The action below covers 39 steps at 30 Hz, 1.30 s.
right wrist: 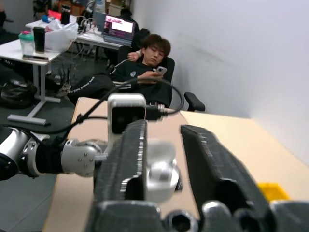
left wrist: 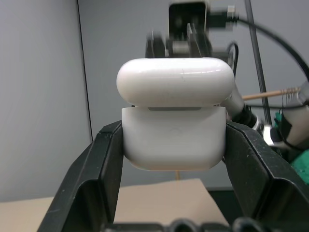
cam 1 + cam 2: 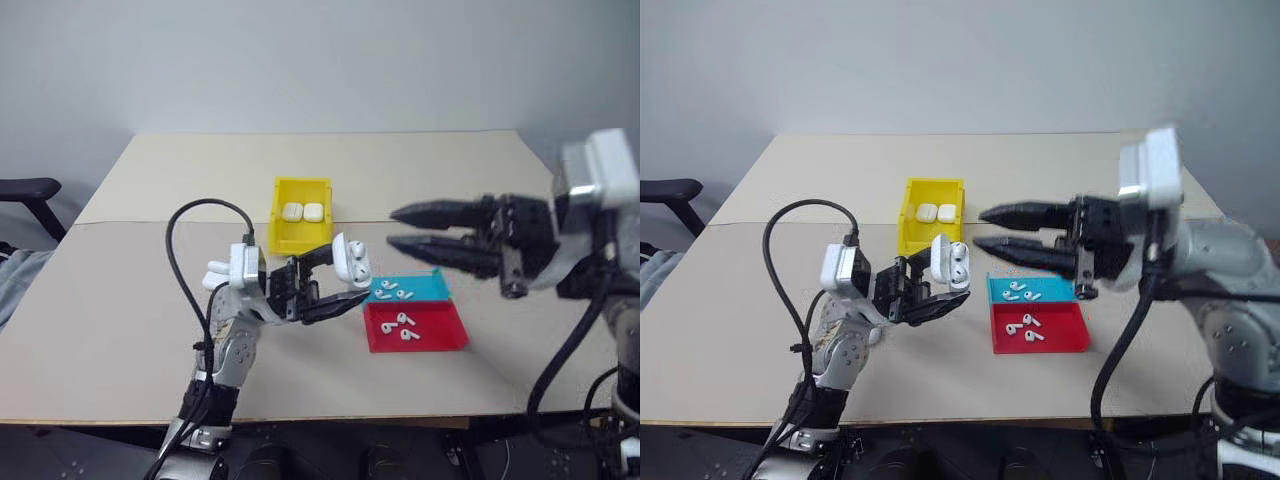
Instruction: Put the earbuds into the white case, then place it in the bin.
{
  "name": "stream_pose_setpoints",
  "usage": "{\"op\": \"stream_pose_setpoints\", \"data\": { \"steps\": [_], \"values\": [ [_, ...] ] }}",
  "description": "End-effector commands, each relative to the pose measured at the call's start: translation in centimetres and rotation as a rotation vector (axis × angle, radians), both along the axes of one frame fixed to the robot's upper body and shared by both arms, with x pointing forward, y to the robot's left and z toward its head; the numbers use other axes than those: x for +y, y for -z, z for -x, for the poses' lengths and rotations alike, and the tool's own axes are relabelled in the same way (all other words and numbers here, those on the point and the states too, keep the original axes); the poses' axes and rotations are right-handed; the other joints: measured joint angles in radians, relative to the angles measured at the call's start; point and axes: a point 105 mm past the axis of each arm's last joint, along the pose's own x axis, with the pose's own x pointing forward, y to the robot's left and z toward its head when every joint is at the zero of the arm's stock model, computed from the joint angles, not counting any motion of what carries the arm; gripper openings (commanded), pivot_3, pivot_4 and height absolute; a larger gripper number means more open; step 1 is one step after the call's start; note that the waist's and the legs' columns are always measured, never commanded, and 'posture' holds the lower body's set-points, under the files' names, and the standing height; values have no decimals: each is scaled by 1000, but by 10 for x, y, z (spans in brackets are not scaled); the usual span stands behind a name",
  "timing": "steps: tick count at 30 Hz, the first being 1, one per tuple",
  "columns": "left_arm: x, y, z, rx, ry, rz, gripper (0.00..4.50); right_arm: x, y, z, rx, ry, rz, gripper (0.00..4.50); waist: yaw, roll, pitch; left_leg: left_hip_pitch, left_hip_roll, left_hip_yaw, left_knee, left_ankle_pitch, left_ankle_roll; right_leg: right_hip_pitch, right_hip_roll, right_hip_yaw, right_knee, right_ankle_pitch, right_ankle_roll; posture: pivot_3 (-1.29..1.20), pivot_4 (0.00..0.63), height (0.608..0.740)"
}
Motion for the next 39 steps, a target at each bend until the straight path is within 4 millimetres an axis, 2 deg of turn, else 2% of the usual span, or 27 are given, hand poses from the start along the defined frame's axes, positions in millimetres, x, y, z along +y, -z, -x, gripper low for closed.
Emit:
{"op": "stream_pose_setpoints", "data": {
  "steps": [1, 2, 6, 12, 19, 26, 32, 34, 37, 39],
  "values": [
    [-10, -3, -7, -70, -23, -33, 2787, 14, -6, -6, -33, -39, 70, 158, 1, 0, 0, 0, 0, 1, 0, 0, 0, 0, 0, 0, 0, 0, 0, 0, 150, 740],
    [-12, -4, -9, -79, -23, -38, 2787, 18, -7, -8, -32, -49, 88, 35, 1, 0, 0, 0, 0, 1, 0, 0, 0, 0, 0, 0, 0, 0, 0, 0, 150, 740],
    [-22, -2, -16, -100, -53, -74, 2787, 32, -4, -18, -44, -61, 144, 35, 3, 0, 0, -4, 0, 2, 1, 0, 0, -3, 0, 0, -1, 0, 0, 0, 150, 740],
    [-27, -4, -19, -125, -88, -65, 2787, 39, 12, -20, -58, -86, 213, 35, 5, 0, 0, -6, 0, 2, 2, 0, 0, -3, -1, -2, -1, 1, 1, 0, 150, 740],
    [-20, -13, -10, -125, -62, 7, 2787, 36, 28, -25, -68, -51, 297, 35, 4, 0, 0, -5, 0, 1, 2, 0, 0, -3, -1, -2, 0, 1, 1, 0, 150, 740],
    [-8, -16, -7, -109, -72, 37, 2787, 25, 32, -28, -73, -14, 326, 35, 4, 0, 0, -5, 0, 1, 3, 0, 0, -3, -1, -2, 0, 1, 1, 0, 150, 740],
    [-4, -16, -10, -105, -94, 34, 2787, 22, 25, -26, -93, -5, 299, 35, 4, 0, 0, -5, 0, 1, 2, 0, 0, -3, -1, -2, 0, 1, 1, 0, 150, 740],
    [-3, -16, -14, -101, -127, 33, 2787, 19, 17, -25, -106, -4, 254, 35, 4, 0, 0, -5, 0, 1, 2, 0, 0, -3, -1, -2, 0, 1, 1, 0, 150, 740],
    [-1, -17, -28, -101, -253, 23, 2787, 12, -5, -22, -119, 17, 129, 35, 5, 0, 0, -5, 0, 1, 3, 0, 0, -3, -1, -2, 0, 1, 1, 0, 150, 740],
    [0, -18, -47, -53, -429, -57, 2787, 6, -12, -23, -127, 68, 68, 35, 5, 0, 0, -5, 0, 1, 2, 0, 0, -2, -1, -2, 0, 1, 1, 0, 150, 740]
  ]
}}
